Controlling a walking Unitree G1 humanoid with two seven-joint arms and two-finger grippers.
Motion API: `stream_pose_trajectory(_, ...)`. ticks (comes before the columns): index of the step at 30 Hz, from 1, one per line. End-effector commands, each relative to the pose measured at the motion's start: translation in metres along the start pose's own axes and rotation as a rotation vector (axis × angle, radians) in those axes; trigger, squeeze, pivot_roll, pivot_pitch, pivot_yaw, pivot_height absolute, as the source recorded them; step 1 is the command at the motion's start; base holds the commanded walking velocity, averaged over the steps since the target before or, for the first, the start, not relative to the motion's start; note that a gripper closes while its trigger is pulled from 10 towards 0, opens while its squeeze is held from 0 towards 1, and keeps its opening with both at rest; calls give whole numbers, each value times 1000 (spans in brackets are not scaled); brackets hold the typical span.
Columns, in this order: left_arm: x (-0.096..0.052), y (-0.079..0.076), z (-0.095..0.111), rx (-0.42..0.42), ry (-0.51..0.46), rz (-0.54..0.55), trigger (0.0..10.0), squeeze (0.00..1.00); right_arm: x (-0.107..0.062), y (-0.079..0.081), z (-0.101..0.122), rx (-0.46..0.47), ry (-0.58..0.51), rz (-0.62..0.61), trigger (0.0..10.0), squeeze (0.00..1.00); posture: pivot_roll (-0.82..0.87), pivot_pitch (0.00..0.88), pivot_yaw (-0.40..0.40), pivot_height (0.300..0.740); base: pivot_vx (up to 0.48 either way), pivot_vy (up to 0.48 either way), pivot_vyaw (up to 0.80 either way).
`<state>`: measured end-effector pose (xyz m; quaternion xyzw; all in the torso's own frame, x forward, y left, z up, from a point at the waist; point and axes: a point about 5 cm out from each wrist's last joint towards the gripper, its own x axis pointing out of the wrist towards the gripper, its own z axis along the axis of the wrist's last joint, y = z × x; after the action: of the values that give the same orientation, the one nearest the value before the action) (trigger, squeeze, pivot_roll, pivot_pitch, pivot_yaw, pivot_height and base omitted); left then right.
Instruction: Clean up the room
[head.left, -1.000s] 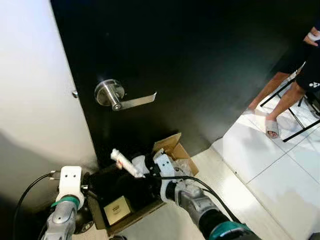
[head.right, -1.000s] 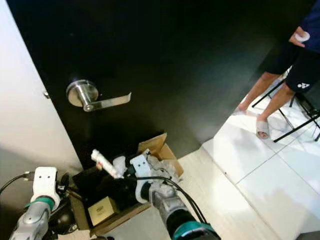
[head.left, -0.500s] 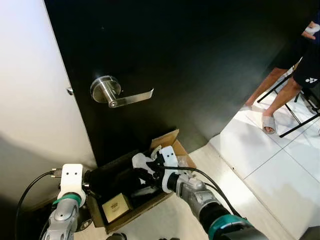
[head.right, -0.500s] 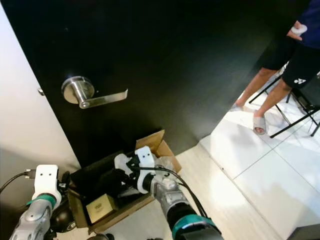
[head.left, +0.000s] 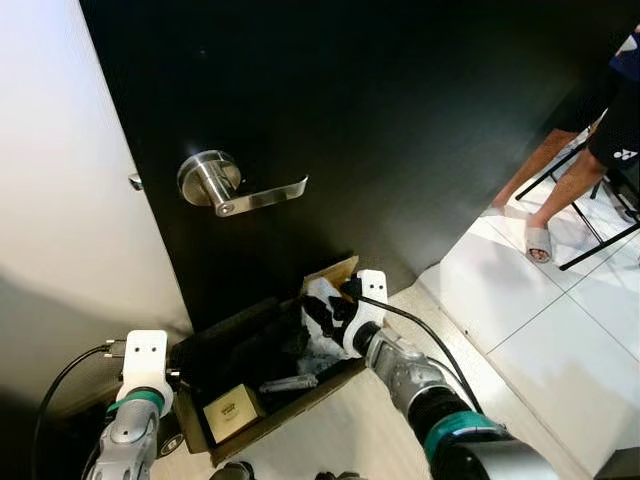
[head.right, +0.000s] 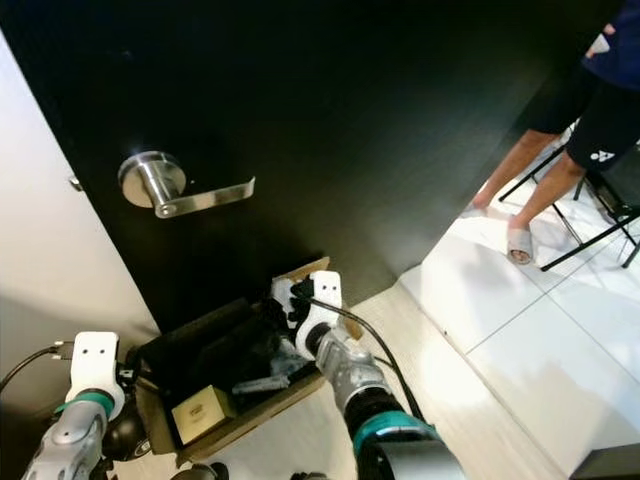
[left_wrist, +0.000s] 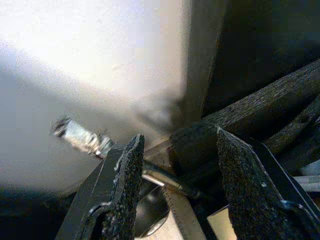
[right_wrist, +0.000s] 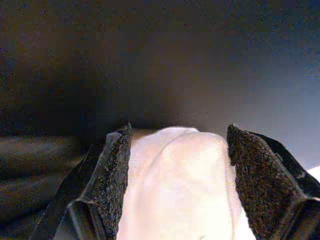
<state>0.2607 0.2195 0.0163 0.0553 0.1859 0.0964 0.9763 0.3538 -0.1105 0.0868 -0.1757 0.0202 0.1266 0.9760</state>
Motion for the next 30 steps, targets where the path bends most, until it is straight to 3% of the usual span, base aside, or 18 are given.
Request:
stream_pose_trajectory(1,-3,-3,-7,5,31,-7,10000,0,-3,5,-1,-50,-23,-21,10000,0,105,139,-51,740,0,0,0)
stream_pose_trajectory(2,-3,-3,-7,5,31,-7,10000,0,-3,5,-1,-50,-23,-21,10000,0,105,139,-51,740,0,0,0)
stream_pose_trajectory(4,-3,-4,-7,7,32,-9,10000,0,0,-2,-14,408,124,-76,10000,0,105,139,-51,740,0,0,0)
stream_pose_trajectory(5,-3,-4,-7,9,32,-9,10000,0,1,-10,-13,465,125,-115,10000,0,105,139,-50,740,0,0,0)
stream_pose_trajectory(7,-3,-4,-7,9,32,-9,10000,0,3,-17,-11,478,118,-145,10000,0,105,139,-50,740,0,0,0)
stream_pose_trajectory(8,-3,-3,-7,10,33,-9,10000,0,6,-17,1,252,55,-109,10000,0,106,138,-46,740,0,0,0)
stream_pose_trajectory(10,-3,-3,-7,12,33,-10,10000,0,9,-16,0,533,104,-106,10000,0,99,135,-47,740,0,0,0)
stream_pose_trajectory(13,-2,-4,-7,11,33,-8,10000,0,10,-16,2,602,81,-87,10000,0,106,131,-51,740,0,0,0)
stream_pose_trajectory(14,-2,-4,-7,11,33,-8,10000,0,12,-17,-2,943,118,-117,10000,0,106,131,-51,740,0,0,0)
stream_pose_trajectory(15,-2,-4,-7,11,33,-8,10000,0,12,-17,-2,943,118,-117,10000,0,106,131,-51,740,0,0,0)
stream_pose_trajectory(17,-2,-4,-7,11,33,-8,10000,0,15,-10,0,1382,119,-136,10000,0,106,131,-51,740,0,0,0)
stream_pose_trajectory(18,-2,-4,-7,11,33,-8,10000,0,15,-10,0,1382,119,-136,10000,0,106,131,-51,740,0,0,0)
stream_pose_trajectory(19,-3,-3,-8,13,35,-4,10000,0,22,3,25,1355,0,88,10000,0,109,129,-53,740,0,0,0)
stream_pose_trajectory(20,-3,-3,-8,13,35,-4,10000,0,22,3,25,1355,0,88,10000,0,109,129,-53,740,0,0,0)
stream_pose_trajectory(21,-3,-3,-8,14,35,-4,10000,0,23,9,30,1011,23,122,10000,0,109,129,-53,740,0,0,0)
stream_pose_trajectory(22,-3,-2,-8,15,36,-4,10000,0,24,23,37,946,4,174,10000,0,104,123,-50,740,0,0,0)
stream_pose_trajectory(29,-2,-1,-9,22,37,-4,10000,0,24,34,49,999,-47,312,10000,0,114,121,-51,740,0,0,0)
stream_pose_trajectory(30,-2,0,-8,21,35,-2,10000,0,22,44,49,1009,-41,368,10000,0,120,118,-54,740,0,0,0)
